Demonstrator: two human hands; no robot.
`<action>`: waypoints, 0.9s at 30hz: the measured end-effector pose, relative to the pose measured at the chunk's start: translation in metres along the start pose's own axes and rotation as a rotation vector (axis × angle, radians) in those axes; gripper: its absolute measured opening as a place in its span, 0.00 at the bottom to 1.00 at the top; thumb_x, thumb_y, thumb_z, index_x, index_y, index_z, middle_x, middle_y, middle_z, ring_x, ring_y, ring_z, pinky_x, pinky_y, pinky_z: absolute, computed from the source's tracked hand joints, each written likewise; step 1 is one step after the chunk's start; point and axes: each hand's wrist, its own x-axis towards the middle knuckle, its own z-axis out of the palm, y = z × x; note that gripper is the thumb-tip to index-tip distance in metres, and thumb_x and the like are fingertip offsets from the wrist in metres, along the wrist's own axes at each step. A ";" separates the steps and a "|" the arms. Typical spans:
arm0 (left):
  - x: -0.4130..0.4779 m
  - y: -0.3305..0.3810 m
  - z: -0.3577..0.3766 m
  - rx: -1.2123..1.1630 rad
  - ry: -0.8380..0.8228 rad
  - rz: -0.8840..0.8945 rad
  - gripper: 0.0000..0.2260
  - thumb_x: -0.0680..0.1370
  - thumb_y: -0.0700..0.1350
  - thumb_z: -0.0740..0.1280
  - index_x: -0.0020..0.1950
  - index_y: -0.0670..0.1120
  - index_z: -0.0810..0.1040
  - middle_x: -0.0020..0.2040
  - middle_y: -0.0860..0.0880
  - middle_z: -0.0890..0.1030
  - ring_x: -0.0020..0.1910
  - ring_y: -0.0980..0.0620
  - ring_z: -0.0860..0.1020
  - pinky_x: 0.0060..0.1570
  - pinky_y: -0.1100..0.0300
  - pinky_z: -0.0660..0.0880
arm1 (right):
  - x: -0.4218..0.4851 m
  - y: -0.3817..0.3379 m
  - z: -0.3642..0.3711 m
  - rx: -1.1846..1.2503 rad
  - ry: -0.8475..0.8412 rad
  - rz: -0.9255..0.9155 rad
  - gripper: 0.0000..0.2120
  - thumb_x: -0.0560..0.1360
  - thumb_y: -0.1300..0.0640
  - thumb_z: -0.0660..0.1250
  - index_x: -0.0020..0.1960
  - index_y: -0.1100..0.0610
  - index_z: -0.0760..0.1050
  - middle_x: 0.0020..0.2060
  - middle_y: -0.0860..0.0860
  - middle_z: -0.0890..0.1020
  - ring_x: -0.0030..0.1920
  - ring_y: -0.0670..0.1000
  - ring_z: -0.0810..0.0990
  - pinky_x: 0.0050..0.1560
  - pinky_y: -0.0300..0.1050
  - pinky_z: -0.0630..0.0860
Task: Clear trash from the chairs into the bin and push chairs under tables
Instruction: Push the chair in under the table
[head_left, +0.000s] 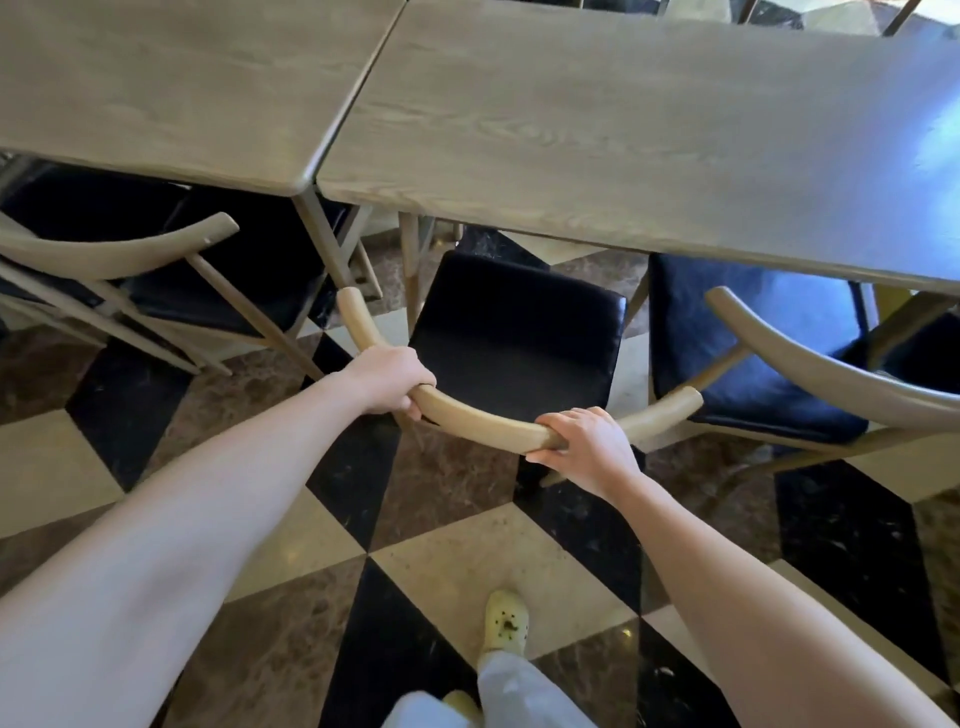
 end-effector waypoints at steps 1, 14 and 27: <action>0.006 -0.003 -0.003 0.000 0.000 -0.002 0.07 0.73 0.47 0.71 0.51 0.52 0.79 0.45 0.52 0.77 0.47 0.51 0.78 0.43 0.57 0.71 | 0.007 0.002 -0.004 -0.006 -0.005 -0.007 0.20 0.74 0.43 0.66 0.63 0.48 0.75 0.58 0.45 0.81 0.61 0.47 0.76 0.65 0.44 0.66; 0.059 -0.042 -0.032 0.028 -0.041 0.026 0.06 0.74 0.47 0.70 0.49 0.48 0.79 0.45 0.50 0.80 0.46 0.50 0.78 0.43 0.57 0.72 | 0.077 0.016 -0.017 -0.029 0.025 0.006 0.21 0.73 0.41 0.66 0.63 0.48 0.74 0.56 0.45 0.82 0.58 0.48 0.78 0.61 0.43 0.69; 0.109 -0.065 -0.059 0.100 -0.035 0.146 0.08 0.75 0.53 0.69 0.49 0.50 0.77 0.44 0.49 0.77 0.42 0.51 0.76 0.43 0.54 0.76 | 0.123 0.036 -0.048 -0.069 -0.004 0.015 0.22 0.73 0.44 0.68 0.65 0.50 0.74 0.59 0.48 0.80 0.61 0.49 0.76 0.65 0.44 0.64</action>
